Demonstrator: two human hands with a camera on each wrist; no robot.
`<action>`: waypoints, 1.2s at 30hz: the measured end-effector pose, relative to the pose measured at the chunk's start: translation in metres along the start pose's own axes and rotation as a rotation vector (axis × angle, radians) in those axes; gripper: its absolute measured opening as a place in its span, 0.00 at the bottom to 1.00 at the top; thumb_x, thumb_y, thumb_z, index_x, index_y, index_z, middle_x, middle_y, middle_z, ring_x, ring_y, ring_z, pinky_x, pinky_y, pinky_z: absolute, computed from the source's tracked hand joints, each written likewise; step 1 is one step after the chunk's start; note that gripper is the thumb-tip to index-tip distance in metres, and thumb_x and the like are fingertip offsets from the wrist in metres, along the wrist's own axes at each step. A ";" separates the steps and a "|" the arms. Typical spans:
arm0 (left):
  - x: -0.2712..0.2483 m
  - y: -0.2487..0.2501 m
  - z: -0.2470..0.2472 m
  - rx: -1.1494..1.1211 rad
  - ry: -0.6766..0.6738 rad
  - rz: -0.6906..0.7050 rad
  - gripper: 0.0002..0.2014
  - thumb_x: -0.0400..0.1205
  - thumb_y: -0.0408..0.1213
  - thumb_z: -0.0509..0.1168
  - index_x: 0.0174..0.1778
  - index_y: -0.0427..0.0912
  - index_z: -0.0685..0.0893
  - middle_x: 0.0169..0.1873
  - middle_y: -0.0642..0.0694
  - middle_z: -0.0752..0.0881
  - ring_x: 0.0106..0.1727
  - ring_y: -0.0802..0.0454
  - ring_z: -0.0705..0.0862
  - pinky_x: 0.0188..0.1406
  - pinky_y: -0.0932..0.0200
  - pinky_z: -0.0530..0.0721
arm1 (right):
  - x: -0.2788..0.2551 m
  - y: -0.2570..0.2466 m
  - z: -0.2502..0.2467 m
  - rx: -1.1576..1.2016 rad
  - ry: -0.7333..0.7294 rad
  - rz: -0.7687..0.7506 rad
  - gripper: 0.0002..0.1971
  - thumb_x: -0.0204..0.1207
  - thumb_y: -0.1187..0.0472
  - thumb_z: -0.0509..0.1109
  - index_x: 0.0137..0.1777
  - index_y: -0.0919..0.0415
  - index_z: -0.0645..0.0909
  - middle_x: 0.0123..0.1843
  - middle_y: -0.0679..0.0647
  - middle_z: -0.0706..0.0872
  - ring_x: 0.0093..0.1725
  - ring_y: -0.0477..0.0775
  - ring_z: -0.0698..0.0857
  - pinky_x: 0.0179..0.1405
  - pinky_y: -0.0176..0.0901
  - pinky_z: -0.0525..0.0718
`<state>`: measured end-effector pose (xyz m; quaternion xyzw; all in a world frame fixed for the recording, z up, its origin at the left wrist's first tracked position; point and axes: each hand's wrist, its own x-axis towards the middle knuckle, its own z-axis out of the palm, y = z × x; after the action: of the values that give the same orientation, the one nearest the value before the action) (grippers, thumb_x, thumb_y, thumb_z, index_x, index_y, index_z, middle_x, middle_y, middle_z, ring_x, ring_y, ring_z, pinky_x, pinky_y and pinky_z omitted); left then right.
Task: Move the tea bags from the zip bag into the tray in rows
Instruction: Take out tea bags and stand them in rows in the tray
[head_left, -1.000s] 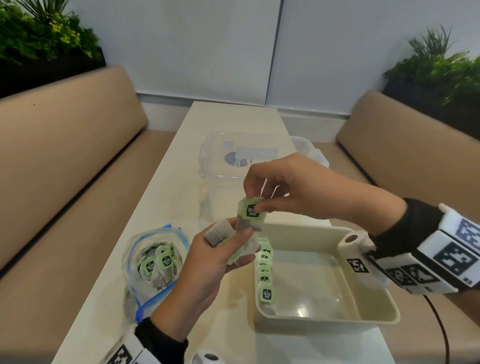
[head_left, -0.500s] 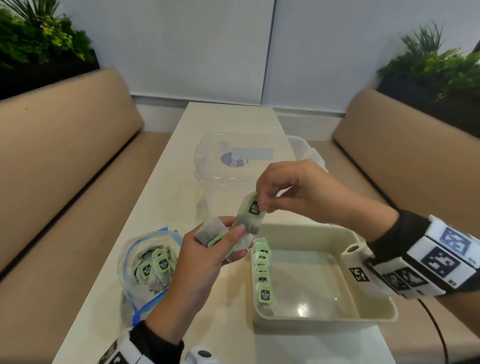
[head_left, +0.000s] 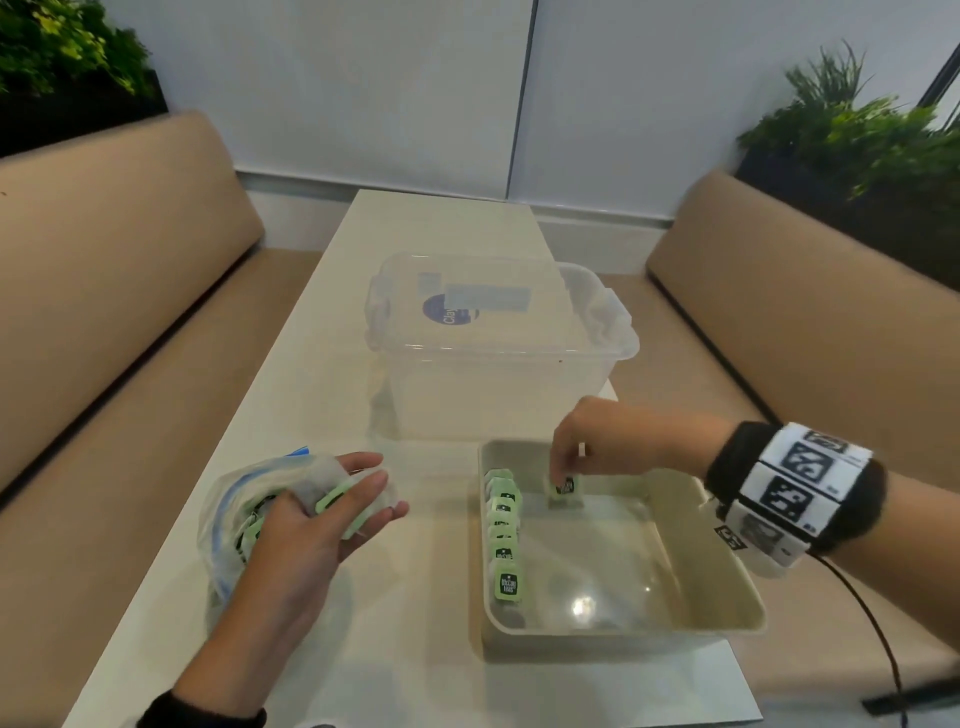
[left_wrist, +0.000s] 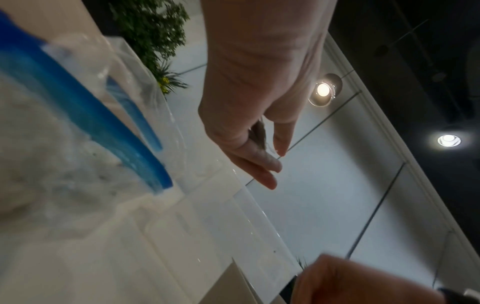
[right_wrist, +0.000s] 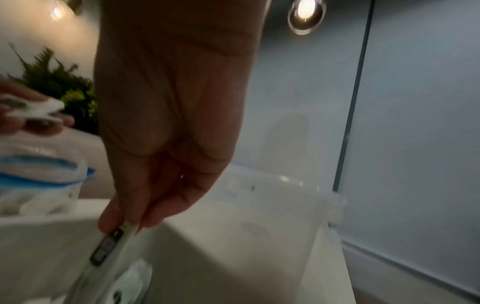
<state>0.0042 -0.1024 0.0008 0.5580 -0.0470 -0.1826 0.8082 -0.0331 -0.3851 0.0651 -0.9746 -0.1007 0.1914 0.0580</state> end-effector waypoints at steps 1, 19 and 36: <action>0.000 0.000 -0.004 0.003 0.001 0.004 0.21 0.64 0.39 0.81 0.50 0.35 0.86 0.47 0.43 0.85 0.41 0.38 0.91 0.37 0.66 0.87 | 0.004 0.004 0.008 -0.008 -0.065 0.026 0.15 0.77 0.69 0.63 0.52 0.55 0.89 0.53 0.48 0.90 0.48 0.44 0.84 0.50 0.21 0.75; -0.002 -0.004 -0.014 0.076 0.019 0.012 0.47 0.36 0.61 0.84 0.50 0.40 0.88 0.54 0.37 0.86 0.43 0.37 0.91 0.35 0.67 0.86 | 0.050 0.021 0.049 -0.057 -0.250 0.126 0.27 0.75 0.76 0.54 0.69 0.57 0.79 0.66 0.56 0.83 0.65 0.59 0.79 0.66 0.47 0.76; -0.008 0.001 -0.004 -0.168 -0.089 -0.257 0.14 0.82 0.27 0.53 0.56 0.28 0.82 0.51 0.29 0.85 0.45 0.24 0.88 0.37 0.51 0.90 | 0.051 0.021 0.058 -0.129 -0.217 0.150 0.30 0.73 0.77 0.54 0.74 0.56 0.74 0.70 0.58 0.79 0.68 0.60 0.77 0.65 0.46 0.76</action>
<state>-0.0016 -0.0963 0.0012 0.4811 0.0044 -0.3126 0.8191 -0.0060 -0.3898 -0.0099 -0.9547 -0.0452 0.2926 -0.0308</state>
